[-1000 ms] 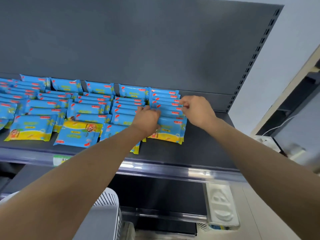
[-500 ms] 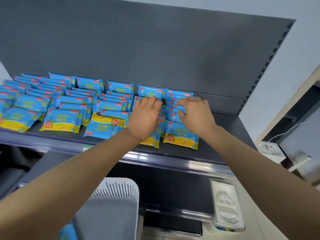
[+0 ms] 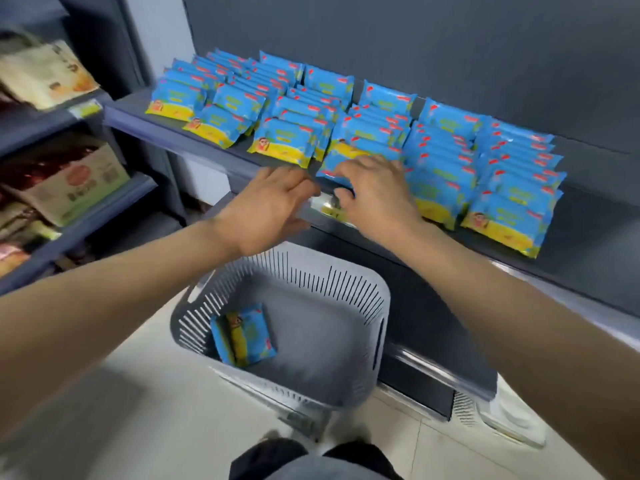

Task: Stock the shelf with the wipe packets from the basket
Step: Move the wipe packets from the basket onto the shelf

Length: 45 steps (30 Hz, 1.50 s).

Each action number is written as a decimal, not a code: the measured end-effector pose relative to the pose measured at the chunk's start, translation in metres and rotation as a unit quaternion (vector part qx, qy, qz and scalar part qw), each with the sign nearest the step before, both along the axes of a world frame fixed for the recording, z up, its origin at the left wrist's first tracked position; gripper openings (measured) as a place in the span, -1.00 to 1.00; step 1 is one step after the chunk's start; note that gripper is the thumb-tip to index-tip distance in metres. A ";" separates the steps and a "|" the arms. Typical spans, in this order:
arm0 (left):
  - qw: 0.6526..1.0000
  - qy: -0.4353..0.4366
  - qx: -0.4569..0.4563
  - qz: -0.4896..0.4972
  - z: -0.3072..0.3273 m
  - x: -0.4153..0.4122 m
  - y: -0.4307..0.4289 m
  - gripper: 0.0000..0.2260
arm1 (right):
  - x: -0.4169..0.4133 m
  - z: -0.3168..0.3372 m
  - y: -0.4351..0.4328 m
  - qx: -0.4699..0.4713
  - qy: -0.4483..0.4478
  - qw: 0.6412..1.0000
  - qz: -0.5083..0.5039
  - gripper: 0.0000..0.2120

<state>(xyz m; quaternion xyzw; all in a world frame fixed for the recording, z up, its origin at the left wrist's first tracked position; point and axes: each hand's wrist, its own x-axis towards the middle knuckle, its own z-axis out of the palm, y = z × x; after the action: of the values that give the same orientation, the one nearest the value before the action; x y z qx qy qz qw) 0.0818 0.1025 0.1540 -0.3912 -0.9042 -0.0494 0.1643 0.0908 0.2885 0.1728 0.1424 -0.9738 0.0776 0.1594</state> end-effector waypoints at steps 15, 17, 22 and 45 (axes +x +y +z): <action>0.907 -0.258 -0.332 -0.003 -0.185 -0.003 -0.107 -0.56 | 0.011 -0.223 -0.112 0.054 -0.277 0.958 0.056 -0.68; 0.887 -0.270 -0.374 -0.007 -0.202 -0.005 -0.108 -0.55 | 0.011 -0.250 -0.119 0.042 -0.330 0.943 0.029 -0.64; 0.866 -0.256 -0.430 -0.023 -0.232 -0.011 -0.110 -0.62 | 0.006 -0.304 -0.131 0.004 -0.478 0.876 -0.056 -0.54; 0.833 -0.282 -0.476 -0.002 -0.263 -0.021 -0.095 -0.71 | -0.022 -0.282 -0.090 -0.146 -0.448 0.859 -0.198 -0.81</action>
<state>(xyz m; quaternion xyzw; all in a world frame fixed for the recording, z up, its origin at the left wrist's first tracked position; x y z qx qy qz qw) 0.0609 0.0078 -0.1091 -0.3922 -0.8224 0.2781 -0.3042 0.0688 0.1980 -0.1092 -0.1290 -0.9249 0.2416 -0.2636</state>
